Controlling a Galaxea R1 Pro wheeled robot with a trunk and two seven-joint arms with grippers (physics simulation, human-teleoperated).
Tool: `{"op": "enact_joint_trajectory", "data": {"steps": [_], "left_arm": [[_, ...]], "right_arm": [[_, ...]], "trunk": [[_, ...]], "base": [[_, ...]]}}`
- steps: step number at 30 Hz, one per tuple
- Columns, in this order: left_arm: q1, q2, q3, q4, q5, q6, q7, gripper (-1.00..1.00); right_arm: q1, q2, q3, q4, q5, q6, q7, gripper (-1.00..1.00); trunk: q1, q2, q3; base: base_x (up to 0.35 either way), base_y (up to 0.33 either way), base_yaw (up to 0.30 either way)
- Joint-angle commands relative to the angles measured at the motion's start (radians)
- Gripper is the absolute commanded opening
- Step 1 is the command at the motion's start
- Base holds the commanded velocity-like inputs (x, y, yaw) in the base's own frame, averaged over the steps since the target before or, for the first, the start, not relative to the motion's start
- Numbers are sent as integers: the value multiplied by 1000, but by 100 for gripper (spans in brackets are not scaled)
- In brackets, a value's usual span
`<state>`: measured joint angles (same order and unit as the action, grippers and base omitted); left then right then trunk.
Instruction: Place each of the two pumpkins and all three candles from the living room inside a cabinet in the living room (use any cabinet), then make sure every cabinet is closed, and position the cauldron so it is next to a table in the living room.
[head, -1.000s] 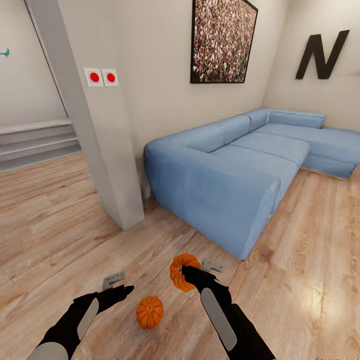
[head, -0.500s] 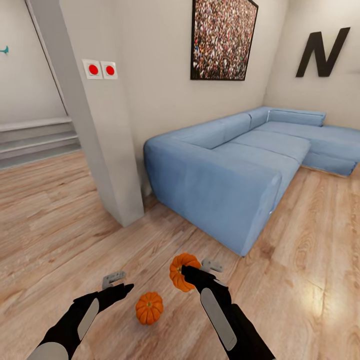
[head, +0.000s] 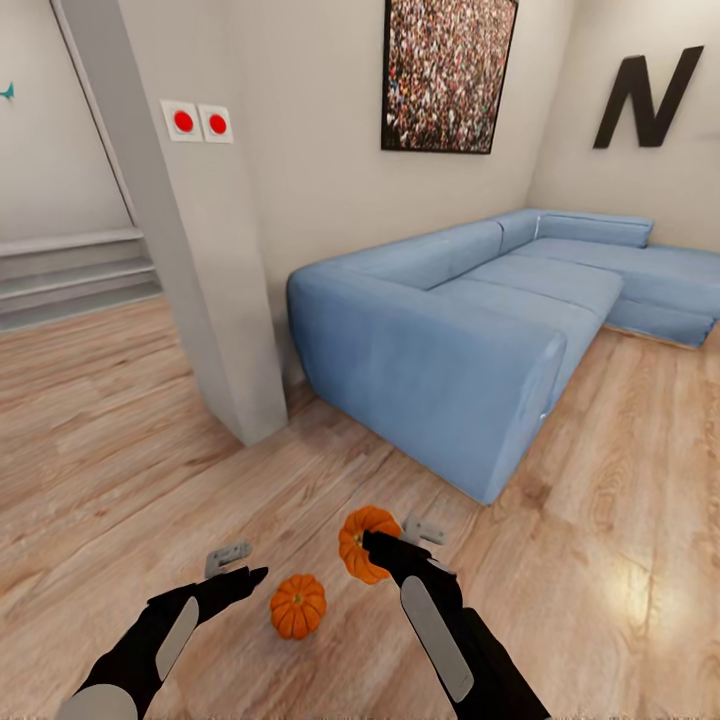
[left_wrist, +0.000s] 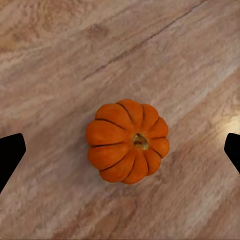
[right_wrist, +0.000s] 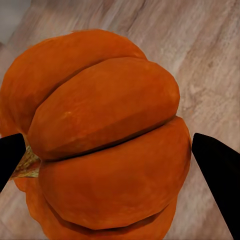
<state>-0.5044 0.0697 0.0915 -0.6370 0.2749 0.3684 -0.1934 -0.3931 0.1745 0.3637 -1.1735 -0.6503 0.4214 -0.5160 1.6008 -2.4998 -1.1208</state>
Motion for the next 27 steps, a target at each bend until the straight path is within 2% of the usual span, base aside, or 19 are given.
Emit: {"op": "enact_joint_trajectory", "data": {"steps": [1, 8, 10, 11, 13, 17, 22, 24, 27], "left_arm": [[0, 0, 4, -1, 6, 8, -3, 100], [0, 4, 3, -2, 14, 19, -9, 100], [0, 7, 3, -2, 15, 21, -10, 100], [0, 7, 3, -2, 15, 23, -11, 100], [0, 5, 4, -4, 15, 26, -12, 100], [0, 4, 4, -10, 15, 46, -13, 100], [-1, 8, 4, -12, 16, 70, -19, 100], [-10, 9, 5, -12, 17, 85, -35, 100], [-28, 22, 8, -12, 16, 143, -114, 100]], "right_arm": [[-1, 0, 1, -2, -8, 0, -7, -100], [-7, 0, 1, -62, -7, 22, -9, -100], [-43, 0, 1, -73, -6, 78, -11, -100], [-78, 0, 0, -68, -7, 137, -15, -100], [-103, 0, -3, -57, -6, 188, -29, -100], [-125, 0, -18, -47, -10, 228, -60, -100], [-138, 0, -17, -42, -11, 235, -86, -100], [-138, 0, -17, -43, -11, 236, -103, -100], [-138, 0, -14, -48, -13, 237, -120, -100]], "trunk": [[0, -1, -5], [3, -2, -32], [4, -3, -40], [5, -3, -44], [6, -4, -51], [7, -4, -67], [10, -6, -86], [11, -6, -94], [12, -7, -105]], "base": [[0, 0, 0], [0, 0, 0], [0, 0, 0], [0, 0, 0], [0, 0, 0], [0, 0, 0], [0, 0, 0], [0, 0, 0], [0, 0, 0]]}}
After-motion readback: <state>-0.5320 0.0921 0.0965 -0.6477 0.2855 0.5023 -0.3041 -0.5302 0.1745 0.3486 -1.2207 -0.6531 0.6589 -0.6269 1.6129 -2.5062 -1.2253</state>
